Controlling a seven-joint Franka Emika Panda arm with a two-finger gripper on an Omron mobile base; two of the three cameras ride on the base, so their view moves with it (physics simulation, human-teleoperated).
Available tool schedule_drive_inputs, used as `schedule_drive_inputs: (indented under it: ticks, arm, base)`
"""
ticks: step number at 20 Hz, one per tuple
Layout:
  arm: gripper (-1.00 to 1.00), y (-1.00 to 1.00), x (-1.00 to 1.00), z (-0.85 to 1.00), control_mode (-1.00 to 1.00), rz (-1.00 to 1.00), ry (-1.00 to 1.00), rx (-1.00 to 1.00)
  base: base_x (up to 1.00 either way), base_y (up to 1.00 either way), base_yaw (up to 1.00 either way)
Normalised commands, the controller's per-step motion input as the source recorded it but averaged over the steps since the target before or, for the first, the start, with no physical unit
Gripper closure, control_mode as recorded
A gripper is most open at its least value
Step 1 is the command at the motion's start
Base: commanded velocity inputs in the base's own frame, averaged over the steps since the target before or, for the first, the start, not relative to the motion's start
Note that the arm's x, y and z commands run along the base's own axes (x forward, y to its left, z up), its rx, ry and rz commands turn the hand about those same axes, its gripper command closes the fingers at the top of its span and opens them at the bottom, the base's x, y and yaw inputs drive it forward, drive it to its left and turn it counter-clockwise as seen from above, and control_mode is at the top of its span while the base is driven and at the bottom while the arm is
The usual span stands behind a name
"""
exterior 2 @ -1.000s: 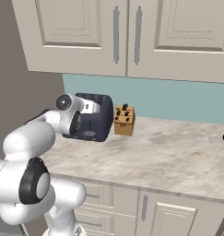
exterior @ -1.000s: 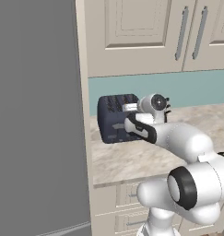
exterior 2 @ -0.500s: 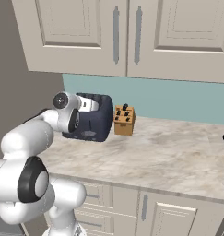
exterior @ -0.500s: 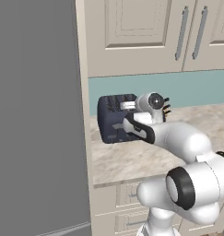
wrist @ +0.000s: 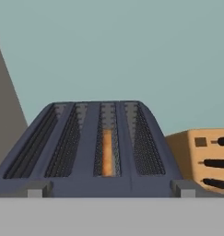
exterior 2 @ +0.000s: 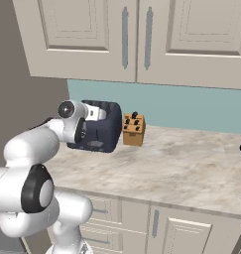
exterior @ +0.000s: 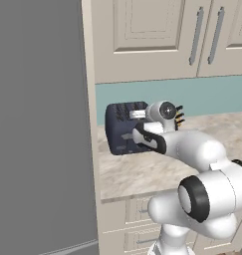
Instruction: Start the toaster. Once the lever pops up, take the bread to the plate on the dining counter.
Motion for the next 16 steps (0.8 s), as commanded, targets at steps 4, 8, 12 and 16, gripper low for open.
schedule_drive_inputs:
  ticks: [4,8,12,16]
  arm:
    - [-1.0,0.0,0.26,-0.04,-1.0,0.0,0.0,0.0]
    - [-1.0,0.0,0.22,-0.06,-1.0,0.0,0.0,0.0]
    - [-1.0,0.0,0.01,-0.11,-1.0,0.04,0.0,0.0]
    - [-1.0,0.0,0.0,-0.13,-1.0,0.05,0.0,0.0]
  base:
    - [0.0,0.0,0.0]
    - [0.0,0.0,0.0]
    - [0.0,0.0,0.0]
    - [0.0,0.0,0.0]
